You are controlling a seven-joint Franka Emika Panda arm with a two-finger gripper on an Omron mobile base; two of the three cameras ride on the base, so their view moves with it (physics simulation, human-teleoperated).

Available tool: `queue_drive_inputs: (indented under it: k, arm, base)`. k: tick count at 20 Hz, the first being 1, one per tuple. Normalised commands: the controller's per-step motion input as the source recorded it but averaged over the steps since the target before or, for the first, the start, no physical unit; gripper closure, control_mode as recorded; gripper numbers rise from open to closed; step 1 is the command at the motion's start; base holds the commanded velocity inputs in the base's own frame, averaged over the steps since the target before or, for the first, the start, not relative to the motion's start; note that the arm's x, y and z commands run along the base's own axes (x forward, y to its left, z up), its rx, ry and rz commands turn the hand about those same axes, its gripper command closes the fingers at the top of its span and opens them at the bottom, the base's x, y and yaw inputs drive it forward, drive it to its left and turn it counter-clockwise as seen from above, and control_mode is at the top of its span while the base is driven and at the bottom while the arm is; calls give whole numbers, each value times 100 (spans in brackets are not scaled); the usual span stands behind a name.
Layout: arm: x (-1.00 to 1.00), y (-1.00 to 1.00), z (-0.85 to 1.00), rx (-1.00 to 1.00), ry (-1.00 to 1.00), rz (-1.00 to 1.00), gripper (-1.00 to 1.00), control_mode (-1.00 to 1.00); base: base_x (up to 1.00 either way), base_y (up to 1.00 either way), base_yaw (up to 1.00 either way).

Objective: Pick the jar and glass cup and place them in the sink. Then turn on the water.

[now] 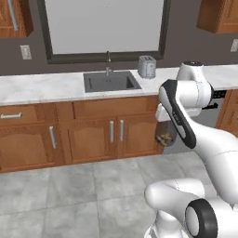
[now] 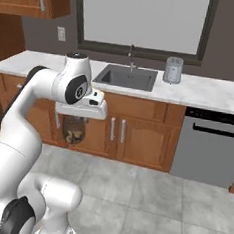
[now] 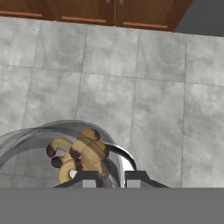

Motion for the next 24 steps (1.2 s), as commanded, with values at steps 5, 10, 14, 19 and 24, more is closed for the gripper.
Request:
queue_drive_inputs:
  k: [5,10,14,19,24]
  arm:
    - [0,0,0,0,0,0,100,100]
    - [0,0,0,0,0,0,100,100]
    - [0,0,0,0,0,0,100,100]
    - [0,0,0,0,0,0,100,100]
    - [0,0,0,0,0,0,100,100]
  base:
    - [60,-31,-2]
    - [63,-32,-6]
    - [61,-38,-10]
    - [66,-35,-7]
    - [62,-28,-5]
